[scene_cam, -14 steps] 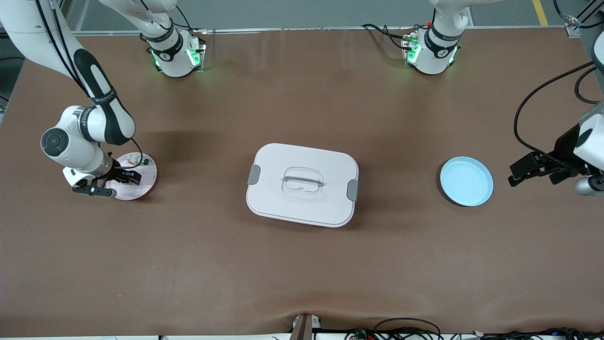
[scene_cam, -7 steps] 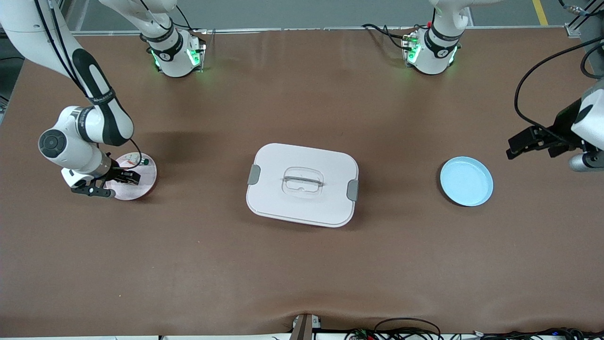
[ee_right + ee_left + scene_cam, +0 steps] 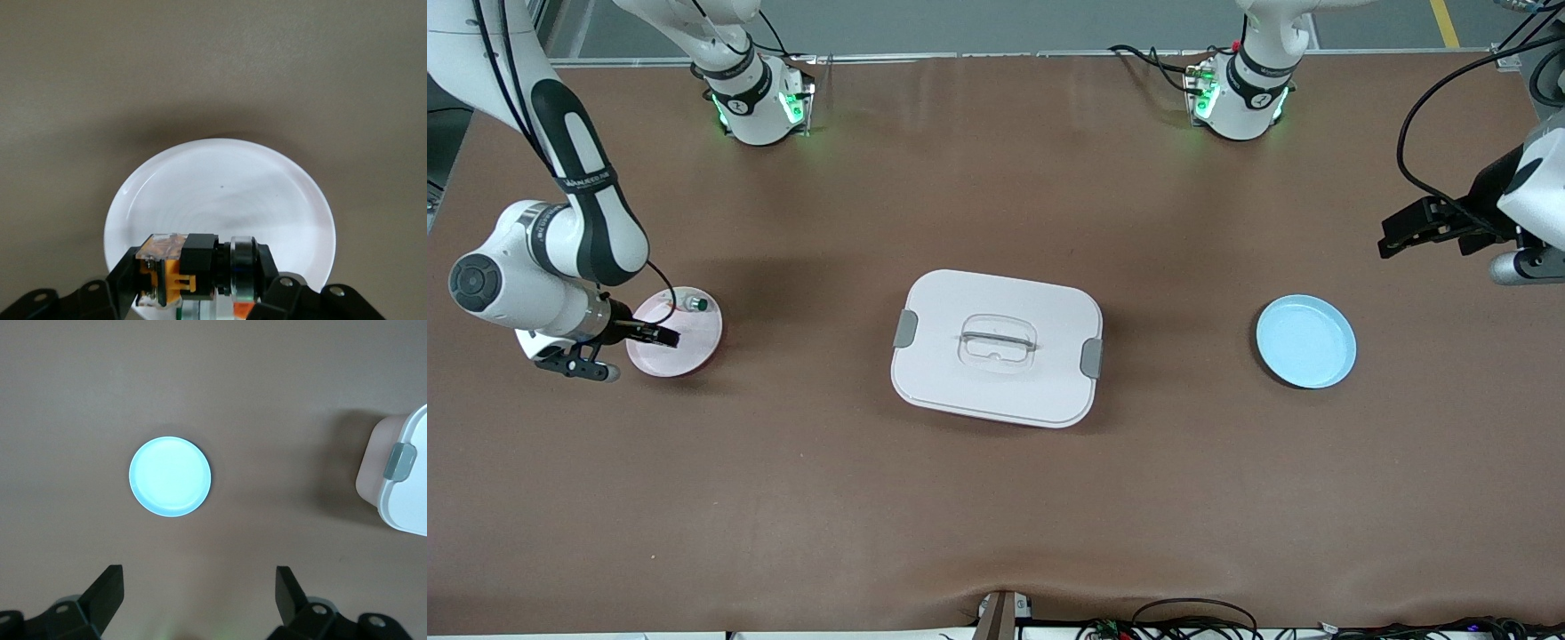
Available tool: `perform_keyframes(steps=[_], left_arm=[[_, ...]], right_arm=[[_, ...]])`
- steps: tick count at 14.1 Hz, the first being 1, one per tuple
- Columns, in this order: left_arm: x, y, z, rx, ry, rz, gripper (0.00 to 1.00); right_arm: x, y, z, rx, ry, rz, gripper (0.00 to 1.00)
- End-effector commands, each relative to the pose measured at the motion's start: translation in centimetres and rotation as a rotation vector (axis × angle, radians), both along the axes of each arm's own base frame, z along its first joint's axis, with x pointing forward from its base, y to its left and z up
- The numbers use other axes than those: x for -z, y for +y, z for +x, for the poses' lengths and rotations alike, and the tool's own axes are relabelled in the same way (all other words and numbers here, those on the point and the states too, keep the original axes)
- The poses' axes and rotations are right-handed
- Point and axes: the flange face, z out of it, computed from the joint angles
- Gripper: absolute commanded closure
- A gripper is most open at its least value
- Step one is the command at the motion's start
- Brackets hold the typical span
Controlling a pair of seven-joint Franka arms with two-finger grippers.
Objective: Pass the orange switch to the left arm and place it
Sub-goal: 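Lift the switch over the box with the right gripper while the left gripper approaches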
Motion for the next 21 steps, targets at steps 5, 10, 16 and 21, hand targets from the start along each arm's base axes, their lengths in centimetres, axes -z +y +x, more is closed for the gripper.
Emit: perform_keyframes(steps=[5, 10, 16, 21], left_arm=[[-1.4, -0.8, -1.1, -0.008, 0.004, -0.118, 0.0], [-3.6, -2.7, -2.0, -0.01, -0.002, -0.346, 0.0], [-3.9, -7.2, -1.2, -0.059, 0.073, -0.69, 0.0], [-2.6, -15.2, 0.3, -0.027, 0.024, -0.818, 0.0]], right_arm=[[-6.9, 7.0, 2.5, 0.184, 0.065, 0.101, 1.0], [-12.7, 16.8, 4.6, 0.347, 0.105, 0.066, 1.0], [-19.4, 27.5, 6.2, 0.503, 0.068, 0.091, 1.0], [-21.8, 36.1, 6.9, 0.678, 0.121, 0.201, 1.0]])
